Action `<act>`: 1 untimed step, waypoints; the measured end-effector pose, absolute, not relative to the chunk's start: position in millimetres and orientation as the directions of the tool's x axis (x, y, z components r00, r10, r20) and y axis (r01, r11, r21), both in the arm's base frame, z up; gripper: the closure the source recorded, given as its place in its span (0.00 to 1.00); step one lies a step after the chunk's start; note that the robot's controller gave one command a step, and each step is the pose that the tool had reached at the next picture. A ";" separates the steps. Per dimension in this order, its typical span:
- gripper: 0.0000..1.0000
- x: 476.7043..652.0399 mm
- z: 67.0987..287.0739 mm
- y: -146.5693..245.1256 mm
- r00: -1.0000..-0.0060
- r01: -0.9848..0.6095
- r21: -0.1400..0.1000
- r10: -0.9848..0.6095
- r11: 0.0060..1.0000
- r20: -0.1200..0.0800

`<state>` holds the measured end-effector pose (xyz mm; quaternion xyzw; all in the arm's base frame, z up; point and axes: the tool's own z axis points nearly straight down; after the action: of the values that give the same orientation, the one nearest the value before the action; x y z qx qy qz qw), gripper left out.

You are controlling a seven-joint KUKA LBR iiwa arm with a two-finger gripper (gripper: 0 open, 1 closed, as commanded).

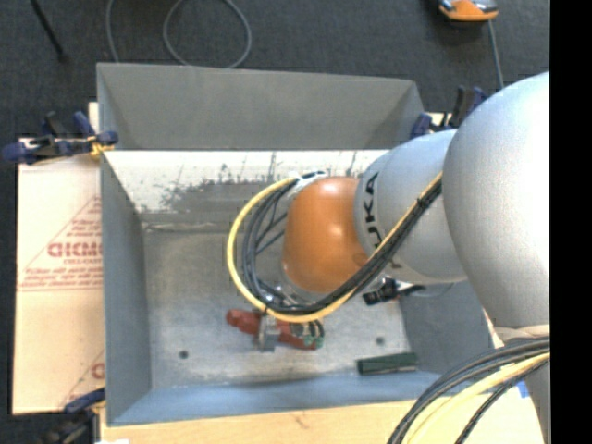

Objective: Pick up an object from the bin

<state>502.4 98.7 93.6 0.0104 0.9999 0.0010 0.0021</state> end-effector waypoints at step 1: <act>1.00 504.8 166.8 98.2 -1.000 0.025 0.003 0.025 1.000 -0.009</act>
Offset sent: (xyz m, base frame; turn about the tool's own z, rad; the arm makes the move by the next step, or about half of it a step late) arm 0.0001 0.0001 0.0688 0.0000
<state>504.8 98.2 166.8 0.0123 0.9999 0.0012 0.0043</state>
